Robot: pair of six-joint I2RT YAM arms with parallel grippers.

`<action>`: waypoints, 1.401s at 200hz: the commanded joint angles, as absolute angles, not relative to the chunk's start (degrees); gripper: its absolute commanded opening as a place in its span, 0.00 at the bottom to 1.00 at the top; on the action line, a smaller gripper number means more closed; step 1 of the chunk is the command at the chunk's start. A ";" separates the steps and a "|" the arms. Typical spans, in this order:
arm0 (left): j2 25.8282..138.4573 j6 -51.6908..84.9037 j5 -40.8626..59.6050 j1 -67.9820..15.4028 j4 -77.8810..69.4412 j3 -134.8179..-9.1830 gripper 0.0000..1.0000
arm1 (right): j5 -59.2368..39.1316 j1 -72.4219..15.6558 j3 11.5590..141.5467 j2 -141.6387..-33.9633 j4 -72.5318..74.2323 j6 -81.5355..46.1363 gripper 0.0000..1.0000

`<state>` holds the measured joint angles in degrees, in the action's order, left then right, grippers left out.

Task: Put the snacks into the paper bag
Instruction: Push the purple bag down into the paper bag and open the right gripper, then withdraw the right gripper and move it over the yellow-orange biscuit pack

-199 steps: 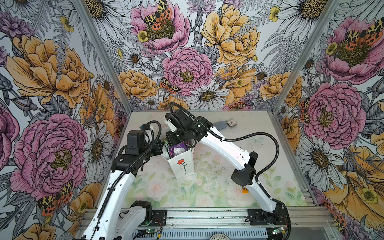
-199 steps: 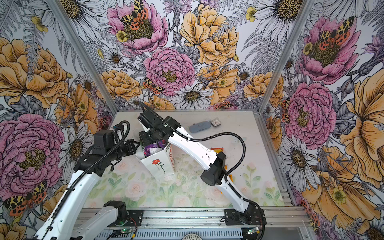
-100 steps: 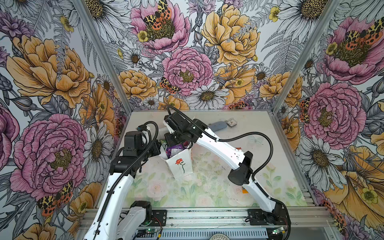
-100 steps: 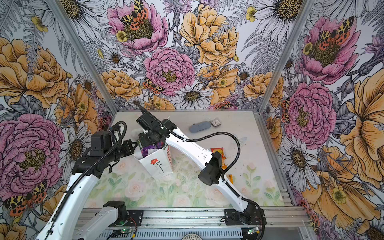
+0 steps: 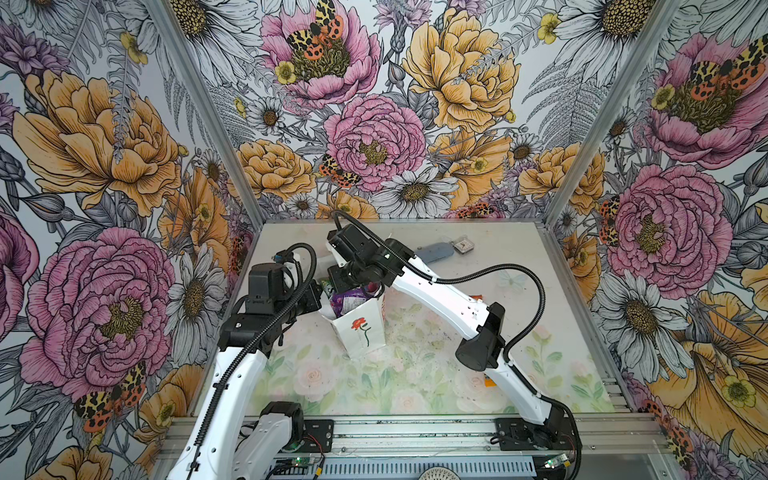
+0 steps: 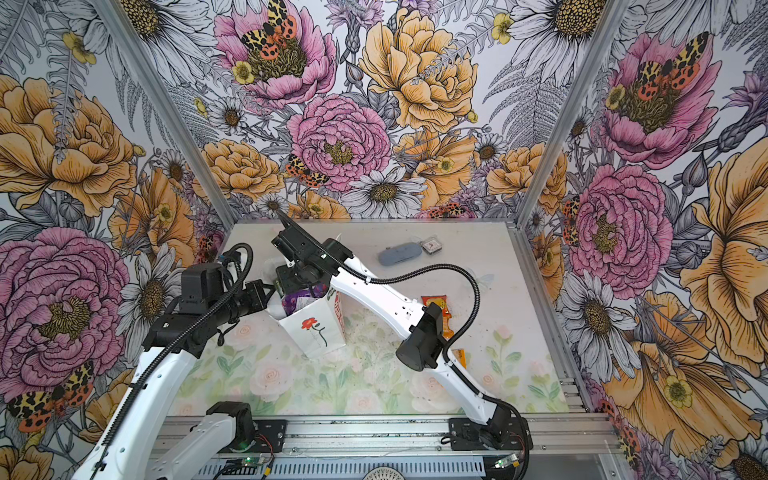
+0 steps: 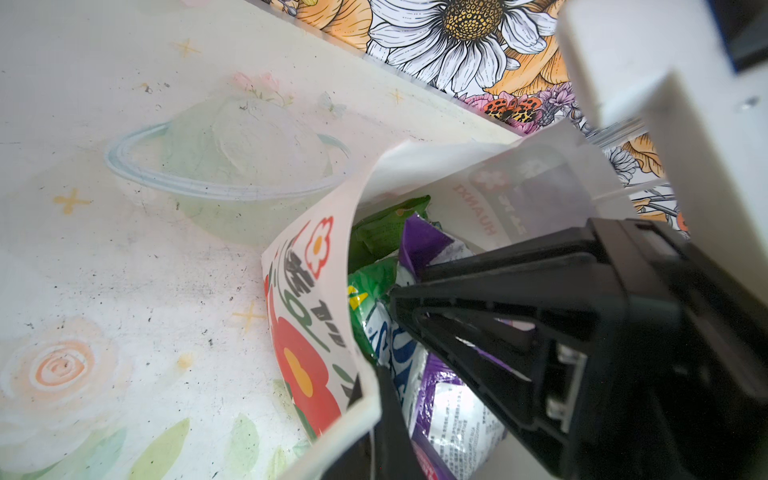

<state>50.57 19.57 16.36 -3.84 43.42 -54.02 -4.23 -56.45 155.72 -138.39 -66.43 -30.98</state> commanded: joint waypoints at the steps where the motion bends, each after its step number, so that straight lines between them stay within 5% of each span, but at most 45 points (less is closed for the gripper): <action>1: 49.13 19.25 17.58 -3.07 37.27 -54.67 0.00 | -3.53 -56.89 155.47 -134.92 -66.05 -31.52 0.27; 67: 49.04 19.25 17.59 -3.07 37.29 -54.67 0.00 | 0.13 -56.95 153.25 -128.10 -66.13 -31.99 0.48; 173: 49.13 19.25 17.41 -2.92 37.27 -54.57 0.01 | 7.20 -56.87 140.90 -107.98 -66.27 -31.60 0.54; 227: 49.22 19.25 17.53 -2.94 37.27 -54.57 0.01 | 20.89 -54.47 118.37 -90.08 -64.37 -34.43 0.69; 280: 49.05 19.32 17.50 -2.90 37.28 -54.49 0.01 | 18.98 -41.76 88.79 -71.63 -56.40 -40.78 0.72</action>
